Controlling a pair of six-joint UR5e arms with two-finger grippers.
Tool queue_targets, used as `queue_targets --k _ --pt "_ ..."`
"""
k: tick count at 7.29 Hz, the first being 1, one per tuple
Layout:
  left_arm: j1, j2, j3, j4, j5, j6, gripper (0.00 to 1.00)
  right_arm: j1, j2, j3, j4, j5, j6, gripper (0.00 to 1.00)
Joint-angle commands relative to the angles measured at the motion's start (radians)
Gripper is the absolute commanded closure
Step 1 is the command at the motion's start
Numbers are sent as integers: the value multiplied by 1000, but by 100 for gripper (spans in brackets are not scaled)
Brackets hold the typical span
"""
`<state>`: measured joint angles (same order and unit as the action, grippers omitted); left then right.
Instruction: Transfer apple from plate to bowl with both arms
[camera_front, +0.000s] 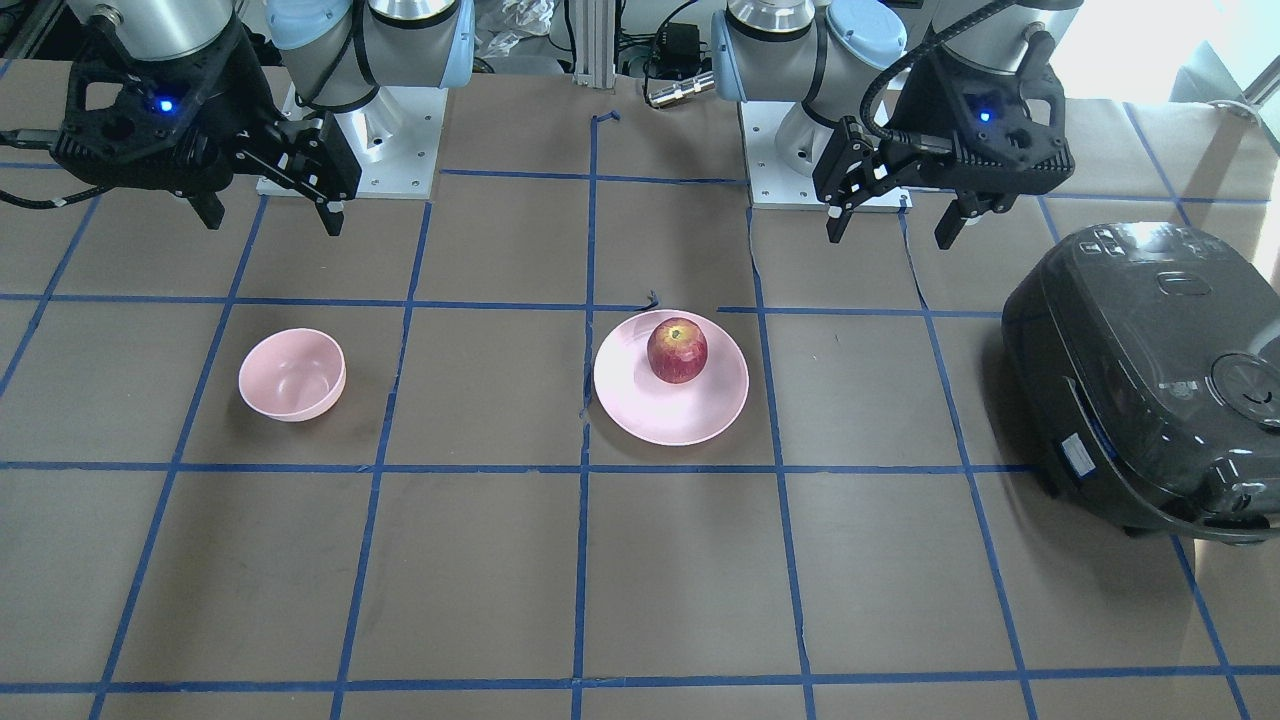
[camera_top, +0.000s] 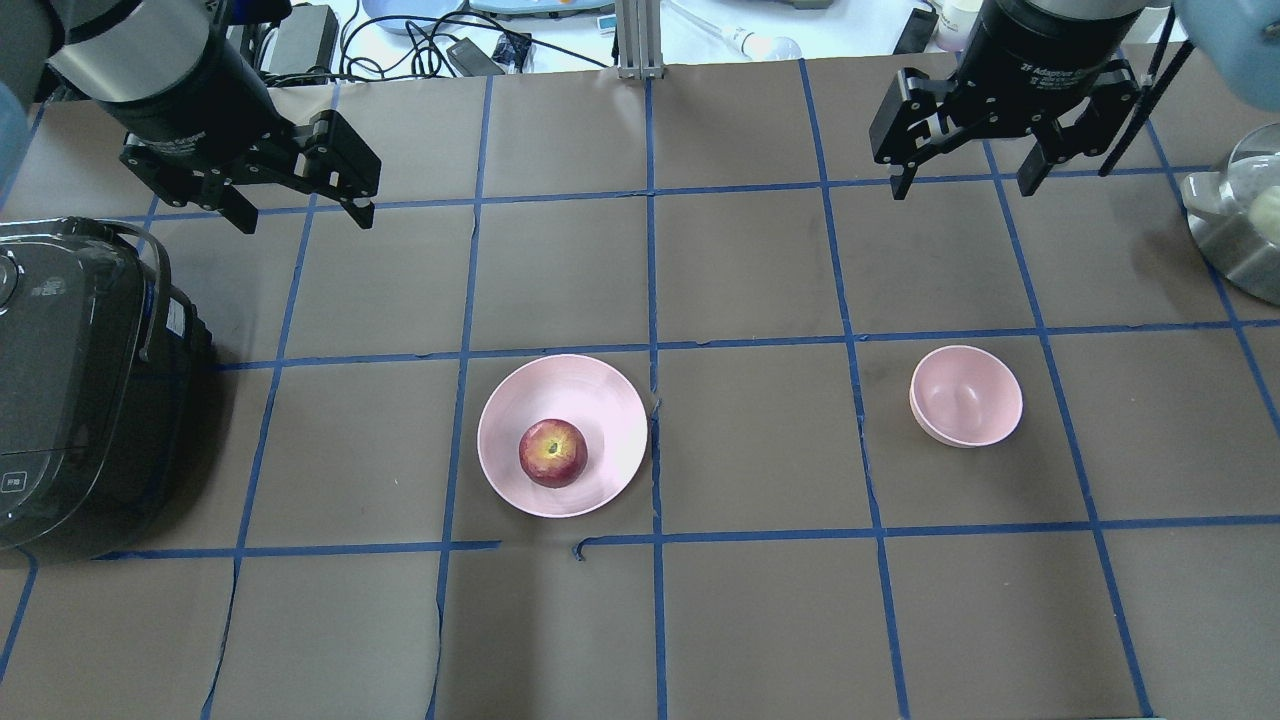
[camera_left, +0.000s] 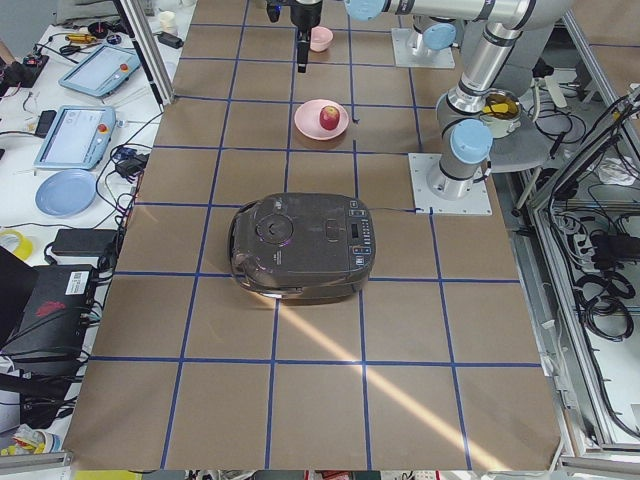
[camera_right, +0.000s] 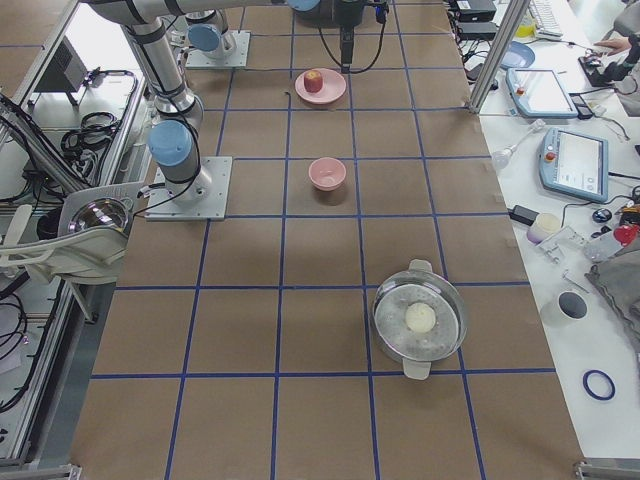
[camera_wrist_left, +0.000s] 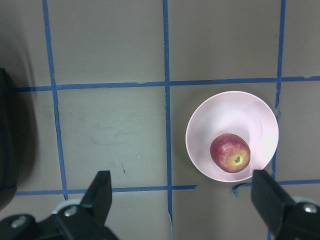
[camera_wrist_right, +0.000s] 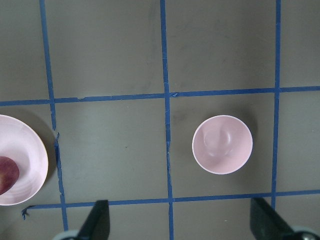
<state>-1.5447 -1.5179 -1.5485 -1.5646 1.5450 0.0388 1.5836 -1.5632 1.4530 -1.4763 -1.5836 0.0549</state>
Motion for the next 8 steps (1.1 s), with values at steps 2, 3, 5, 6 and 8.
queue_targets --k 2,3,5,6,8 --pt "0 5 -4 2 -6 3 0 3 2 6 -6 4 -1 0" --pt "0 5 -4 2 -5 3 0 1 2 7 -4 -12 -1 0" --pt "0 5 -7 2 -5 1 0 1 2 7 -10 -6 3 0" --pt "1 8 -5 2 -6 1 0 0 2 6 -10 -6 3 0" --pt "0 10 -7 2 -6 1 0 -2 3 4 -10 -12 3 0"
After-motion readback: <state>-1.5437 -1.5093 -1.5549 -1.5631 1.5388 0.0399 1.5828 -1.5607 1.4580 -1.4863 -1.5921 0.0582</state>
